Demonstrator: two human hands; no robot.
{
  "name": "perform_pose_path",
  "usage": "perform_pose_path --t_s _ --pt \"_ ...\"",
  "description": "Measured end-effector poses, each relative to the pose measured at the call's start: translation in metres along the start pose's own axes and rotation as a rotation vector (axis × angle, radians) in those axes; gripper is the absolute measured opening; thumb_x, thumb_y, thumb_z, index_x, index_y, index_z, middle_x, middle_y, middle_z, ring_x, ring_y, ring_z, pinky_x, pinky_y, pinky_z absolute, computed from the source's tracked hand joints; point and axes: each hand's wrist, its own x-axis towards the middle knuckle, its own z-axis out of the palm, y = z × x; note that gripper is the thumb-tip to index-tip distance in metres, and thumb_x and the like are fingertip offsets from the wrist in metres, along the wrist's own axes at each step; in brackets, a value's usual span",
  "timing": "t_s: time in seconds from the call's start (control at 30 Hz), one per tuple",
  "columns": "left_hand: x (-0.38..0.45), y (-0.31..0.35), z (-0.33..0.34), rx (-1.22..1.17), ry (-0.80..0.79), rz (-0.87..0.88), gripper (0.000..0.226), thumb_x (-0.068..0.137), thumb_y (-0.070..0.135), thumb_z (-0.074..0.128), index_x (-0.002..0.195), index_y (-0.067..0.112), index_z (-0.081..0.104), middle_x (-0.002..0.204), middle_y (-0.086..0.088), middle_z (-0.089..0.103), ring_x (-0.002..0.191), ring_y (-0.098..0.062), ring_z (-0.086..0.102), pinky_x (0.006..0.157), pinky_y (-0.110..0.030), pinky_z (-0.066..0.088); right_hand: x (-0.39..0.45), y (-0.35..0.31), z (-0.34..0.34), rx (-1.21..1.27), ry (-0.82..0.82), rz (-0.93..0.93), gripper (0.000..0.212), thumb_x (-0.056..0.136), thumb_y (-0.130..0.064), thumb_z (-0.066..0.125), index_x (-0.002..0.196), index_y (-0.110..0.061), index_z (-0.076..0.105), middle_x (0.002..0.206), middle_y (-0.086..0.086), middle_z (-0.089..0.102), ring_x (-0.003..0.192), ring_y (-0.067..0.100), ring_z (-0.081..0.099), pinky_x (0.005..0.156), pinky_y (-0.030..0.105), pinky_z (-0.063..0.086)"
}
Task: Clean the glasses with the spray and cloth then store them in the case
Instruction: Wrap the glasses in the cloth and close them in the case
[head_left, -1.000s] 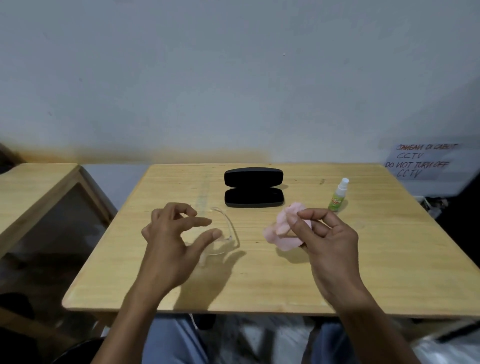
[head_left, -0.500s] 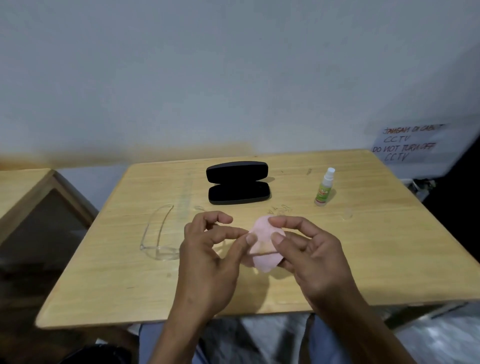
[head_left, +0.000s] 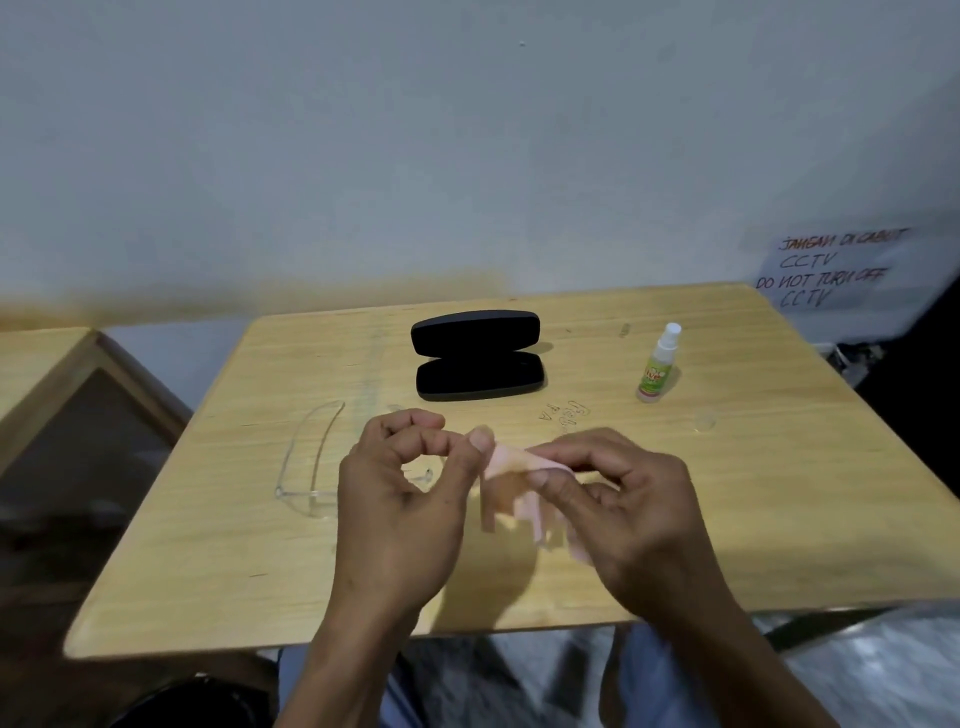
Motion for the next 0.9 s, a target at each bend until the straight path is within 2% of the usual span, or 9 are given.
perform_pose_path --t_s 0.07,0.17,0.23,0.37,0.43,0.57,0.7,0.8,0.9 --pt "0.001 0.003 -0.001 -0.054 -0.049 0.004 0.018 0.076 0.038 0.075 0.085 0.022 0.072 0.098 0.001 0.07 0.083 0.004 0.063 0.064 0.0 0.04 0.005 -0.004 0.0 0.148 0.009 0.082 0.01 0.08 -0.015 0.08 0.089 -0.014 0.078 0.084 0.009 0.078 0.076 0.025 0.077 0.068 0.033 0.06" --pt "0.002 0.005 -0.004 -0.078 -0.249 0.037 0.037 0.071 0.04 0.075 0.107 0.028 0.071 0.092 0.003 0.075 0.094 -0.006 0.067 0.075 -0.005 0.043 0.011 -0.009 -0.002 0.283 -0.063 0.171 0.015 0.083 -0.015 0.074 0.088 -0.001 0.074 0.079 0.023 0.076 0.075 0.041 0.075 0.074 0.048 0.061" --pt "0.003 0.004 -0.005 -0.103 -0.28 0.047 0.033 0.068 0.033 0.078 0.099 0.023 0.076 0.087 0.0 0.076 0.089 -0.01 0.069 0.075 -0.006 0.044 0.013 -0.013 -0.002 0.346 -0.114 0.209 0.024 0.088 -0.017 0.066 0.091 0.006 0.071 0.08 0.031 0.074 0.073 0.046 0.074 0.074 0.05 0.061" --pt "0.003 0.003 -0.004 -0.1 -0.246 0.06 0.006 0.073 0.015 0.08 0.079 0.014 0.078 0.075 -0.002 0.076 0.071 -0.001 0.067 0.068 -0.006 0.045 0.013 -0.015 -0.002 0.337 -0.129 0.258 0.031 0.092 -0.024 0.062 0.09 0.006 0.071 0.084 0.032 0.073 0.077 0.052 0.072 0.079 0.06 0.058" --pt "0.004 0.003 -0.005 -0.081 -0.241 0.053 0.009 0.072 0.021 0.08 0.079 0.016 0.078 0.078 0.001 0.076 0.074 0.0 0.067 0.071 -0.004 0.044 0.015 -0.014 -0.002 0.334 -0.139 0.266 0.032 0.095 -0.026 0.061 0.09 0.005 0.07 0.082 0.033 0.072 0.071 0.052 0.071 0.076 0.062 0.056" --pt "0.002 0.001 -0.009 0.0 -0.338 0.039 0.031 0.058 0.035 0.088 0.083 0.021 0.077 0.078 0.011 0.072 0.077 0.0 0.064 0.08 -0.007 0.043 0.017 -0.016 0.0 0.36 -0.109 0.294 0.033 0.092 -0.028 0.061 0.089 0.003 0.073 0.086 0.031 0.074 0.074 0.042 0.071 0.07 0.052 0.061" --pt "0.0 0.001 -0.005 -0.069 -0.358 0.07 0.014 0.072 0.026 0.077 0.073 0.012 0.074 0.068 -0.008 0.074 0.066 -0.009 0.067 0.076 -0.014 0.048 0.019 -0.016 -0.004 0.316 -0.14 0.272 0.027 0.086 -0.026 0.071 0.096 -0.002 0.073 0.088 0.024 0.075 0.074 0.039 0.073 0.072 0.049 0.06" --pt "0.004 0.002 -0.006 -0.191 -0.3 -0.014 0.016 0.074 0.024 0.076 0.074 0.008 0.074 0.069 -0.018 0.071 0.066 -0.019 0.063 0.066 -0.023 0.052 0.019 -0.014 -0.014 0.192 -0.192 0.27 0.047 0.064 -0.015 0.088 0.108 -0.011 0.07 0.096 0.02 0.076 0.083 0.033 0.077 0.072 0.046 0.062" --pt "0.006 0.007 -0.007 -0.292 -0.329 -0.109 0.024 0.07 0.024 0.077 0.072 0.001 0.072 0.078 -0.015 0.074 0.08 -0.02 0.07 0.069 -0.022 0.054 0.018 -0.016 -0.014 0.175 -0.175 0.193 0.018 0.077 -0.007 0.077 0.092 0.002 0.072 0.085 0.021 0.077 0.073 0.024 0.075 0.063 0.029 0.059"
